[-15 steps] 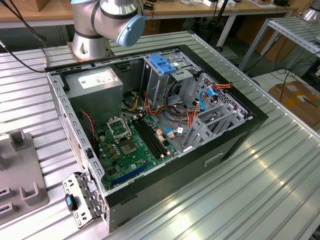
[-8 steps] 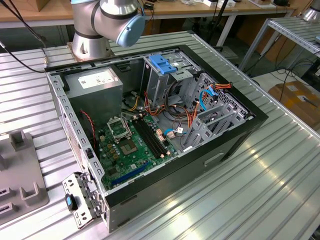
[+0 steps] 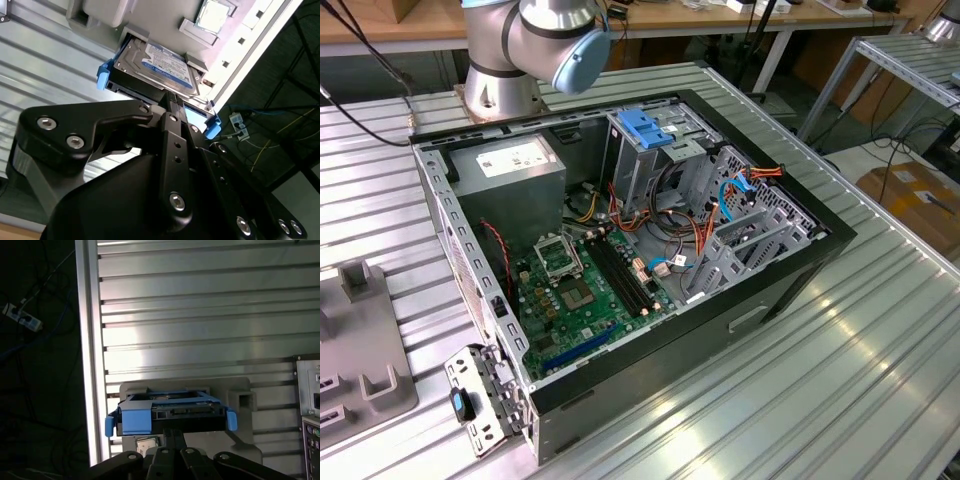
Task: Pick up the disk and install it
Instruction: 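Reach for the disk, then pick up the disk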
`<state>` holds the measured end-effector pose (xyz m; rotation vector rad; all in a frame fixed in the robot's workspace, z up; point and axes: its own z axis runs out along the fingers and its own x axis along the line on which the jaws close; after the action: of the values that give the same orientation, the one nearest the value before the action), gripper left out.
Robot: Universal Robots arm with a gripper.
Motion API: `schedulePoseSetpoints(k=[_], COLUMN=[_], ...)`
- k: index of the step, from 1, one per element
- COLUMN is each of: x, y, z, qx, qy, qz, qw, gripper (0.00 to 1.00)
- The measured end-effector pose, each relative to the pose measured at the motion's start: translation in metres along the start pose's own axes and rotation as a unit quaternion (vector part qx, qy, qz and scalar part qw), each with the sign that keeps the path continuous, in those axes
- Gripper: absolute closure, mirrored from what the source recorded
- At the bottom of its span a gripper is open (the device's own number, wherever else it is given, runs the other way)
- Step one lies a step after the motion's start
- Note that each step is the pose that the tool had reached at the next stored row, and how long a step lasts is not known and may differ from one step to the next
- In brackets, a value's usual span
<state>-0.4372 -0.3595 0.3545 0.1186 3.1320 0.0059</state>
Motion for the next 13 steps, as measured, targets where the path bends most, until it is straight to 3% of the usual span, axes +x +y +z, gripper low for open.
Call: schedulePoseSetpoints(k=[3, 8, 10, 13], x=[0.0001, 0.0003, 0.0003, 0.0003], y=[0.0024, 0.0042, 0.0042, 0.0042], z=[0.0026, 0.0036, 0.0039, 0.0040], qx=[0.0049, 0.0066, 0.0094, 0.0096], qy=[-0.0001, -0.0002, -0.0005, -0.0005], qz=[0.000, 0.000, -0.001, -0.001], qw=[0.99999, 0.99998, 0.99996, 0.99995], gripper=[0.89, 0.89, 0.89, 0.89])
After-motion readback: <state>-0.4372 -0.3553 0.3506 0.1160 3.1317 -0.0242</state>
